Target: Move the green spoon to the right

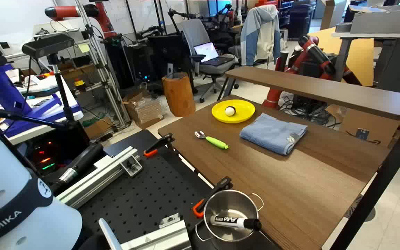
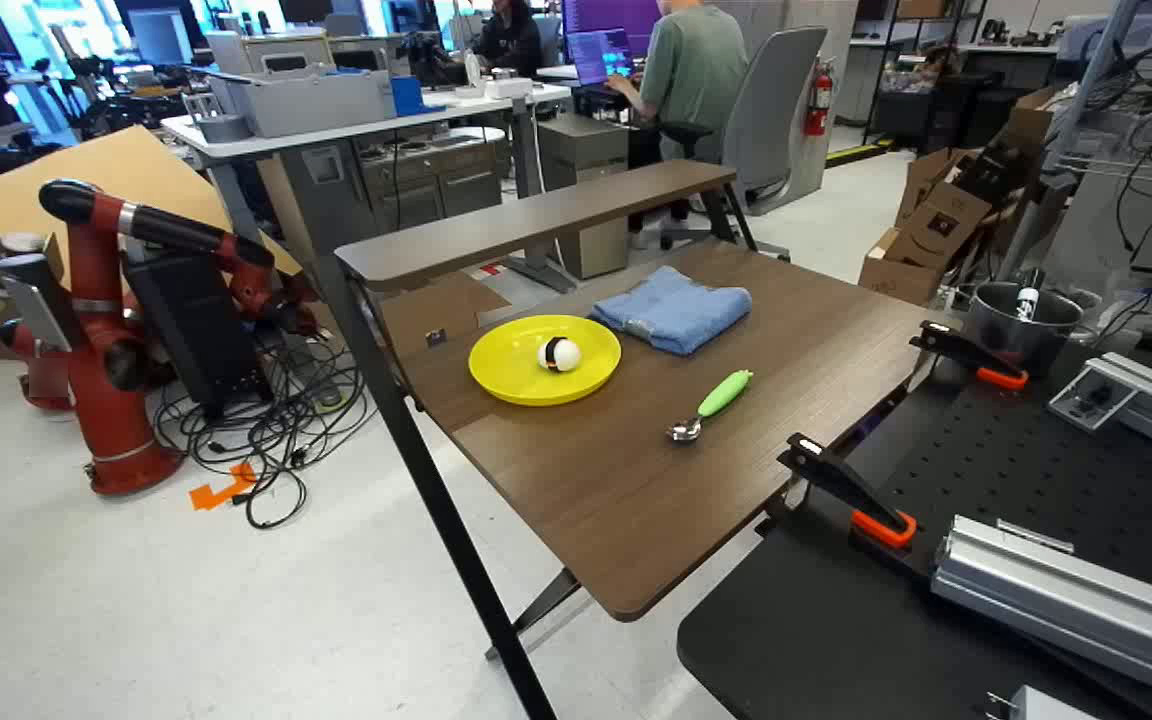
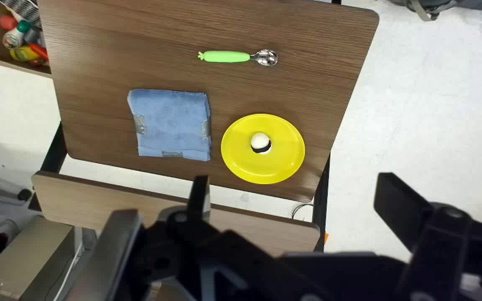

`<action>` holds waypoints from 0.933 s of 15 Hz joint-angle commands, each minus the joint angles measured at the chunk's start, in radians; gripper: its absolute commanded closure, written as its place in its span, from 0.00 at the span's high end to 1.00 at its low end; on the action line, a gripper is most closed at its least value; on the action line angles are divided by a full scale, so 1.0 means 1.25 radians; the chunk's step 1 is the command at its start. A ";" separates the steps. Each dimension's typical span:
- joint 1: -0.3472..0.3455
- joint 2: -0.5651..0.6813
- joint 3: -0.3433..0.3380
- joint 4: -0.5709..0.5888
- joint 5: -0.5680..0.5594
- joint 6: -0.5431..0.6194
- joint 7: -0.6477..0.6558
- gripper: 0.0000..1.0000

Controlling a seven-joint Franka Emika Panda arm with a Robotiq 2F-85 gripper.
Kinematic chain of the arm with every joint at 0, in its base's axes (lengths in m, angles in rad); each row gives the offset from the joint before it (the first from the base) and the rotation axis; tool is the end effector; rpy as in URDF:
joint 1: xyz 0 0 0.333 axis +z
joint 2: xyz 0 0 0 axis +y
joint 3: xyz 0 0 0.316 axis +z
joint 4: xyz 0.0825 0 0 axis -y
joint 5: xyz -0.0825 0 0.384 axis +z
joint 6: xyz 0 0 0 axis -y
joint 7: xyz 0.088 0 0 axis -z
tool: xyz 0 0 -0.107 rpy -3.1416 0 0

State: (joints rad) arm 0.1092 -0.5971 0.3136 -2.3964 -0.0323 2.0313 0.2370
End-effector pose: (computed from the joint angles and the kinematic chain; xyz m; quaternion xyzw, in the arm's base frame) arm 0.3588 0.1765 0.5383 0.9861 0.0810 0.1291 0.0660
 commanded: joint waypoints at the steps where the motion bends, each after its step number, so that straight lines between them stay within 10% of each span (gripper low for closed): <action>1: 0.015 0.003 -0.012 0.001 -0.009 -0.002 0.008 1.00; 14: -0.049 0.187 -0.147 -0.001 -0.022 0.175 -0.085 1.00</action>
State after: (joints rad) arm 0.0585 -0.4438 0.1619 -2.4198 -0.0515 2.1918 0.1580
